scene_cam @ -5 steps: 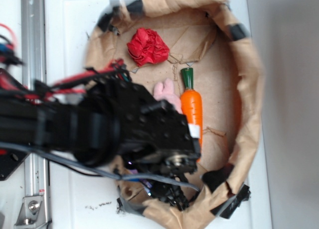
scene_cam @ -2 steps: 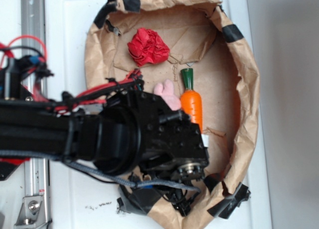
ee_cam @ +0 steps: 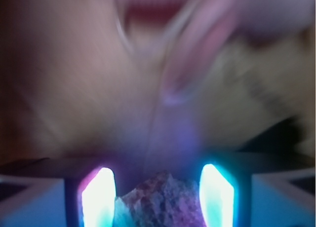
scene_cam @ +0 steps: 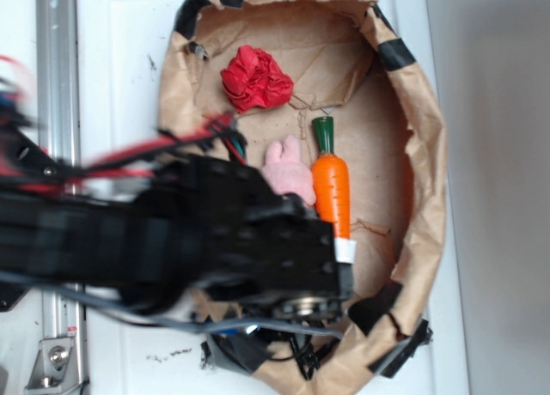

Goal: Grab the rock.

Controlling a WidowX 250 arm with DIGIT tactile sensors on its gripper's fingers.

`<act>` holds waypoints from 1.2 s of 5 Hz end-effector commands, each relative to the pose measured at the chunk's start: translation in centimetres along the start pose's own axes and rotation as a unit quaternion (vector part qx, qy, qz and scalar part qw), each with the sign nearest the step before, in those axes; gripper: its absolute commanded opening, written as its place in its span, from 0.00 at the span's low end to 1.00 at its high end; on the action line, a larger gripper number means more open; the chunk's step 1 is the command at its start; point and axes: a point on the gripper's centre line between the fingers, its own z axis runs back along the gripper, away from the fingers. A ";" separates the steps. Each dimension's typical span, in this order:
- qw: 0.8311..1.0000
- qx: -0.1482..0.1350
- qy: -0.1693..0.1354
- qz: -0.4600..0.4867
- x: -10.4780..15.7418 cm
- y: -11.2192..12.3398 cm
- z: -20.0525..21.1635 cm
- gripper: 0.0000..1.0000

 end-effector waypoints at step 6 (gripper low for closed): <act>0.996 0.035 -0.065 -0.041 0.9 3.5 3.9 1.00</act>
